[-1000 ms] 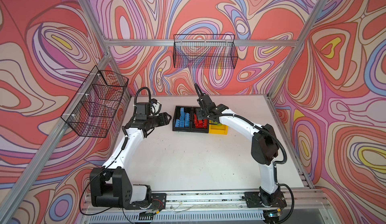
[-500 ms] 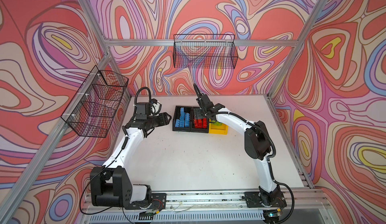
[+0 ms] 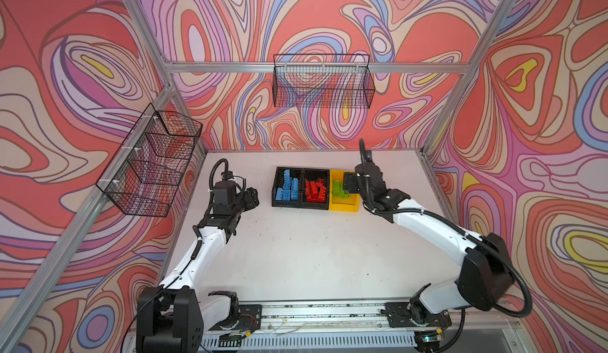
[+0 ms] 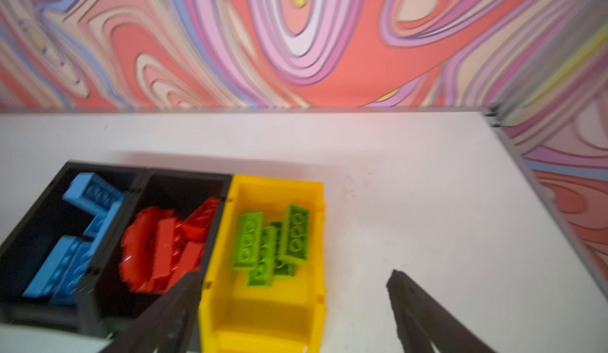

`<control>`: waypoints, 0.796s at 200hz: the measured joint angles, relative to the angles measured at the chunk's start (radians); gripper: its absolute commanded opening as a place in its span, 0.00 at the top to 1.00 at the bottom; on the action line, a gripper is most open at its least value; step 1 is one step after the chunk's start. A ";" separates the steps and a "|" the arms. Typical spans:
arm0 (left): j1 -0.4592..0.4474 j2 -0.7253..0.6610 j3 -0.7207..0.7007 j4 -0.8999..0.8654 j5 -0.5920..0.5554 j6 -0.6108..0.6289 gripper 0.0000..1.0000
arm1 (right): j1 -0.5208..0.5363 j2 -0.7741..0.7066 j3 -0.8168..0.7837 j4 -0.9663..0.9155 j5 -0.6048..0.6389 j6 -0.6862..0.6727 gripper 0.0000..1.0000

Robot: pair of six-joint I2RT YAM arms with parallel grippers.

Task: Sort the legos into containers by color
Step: Reset both arms

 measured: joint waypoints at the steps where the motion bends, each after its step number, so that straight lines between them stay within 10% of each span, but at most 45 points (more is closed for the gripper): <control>1: 0.000 0.000 -0.010 0.010 -0.014 0.001 0.31 | -0.005 -0.005 -0.008 0.006 0.006 0.000 0.04; 64: 0.000 0.087 -0.210 0.313 -0.302 0.108 0.30 | -0.196 0.022 -0.489 0.546 0.222 -0.076 0.05; 159: -0.013 0.322 -0.303 0.763 -0.308 0.357 0.10 | -0.329 0.245 -0.660 1.177 0.037 -0.249 0.04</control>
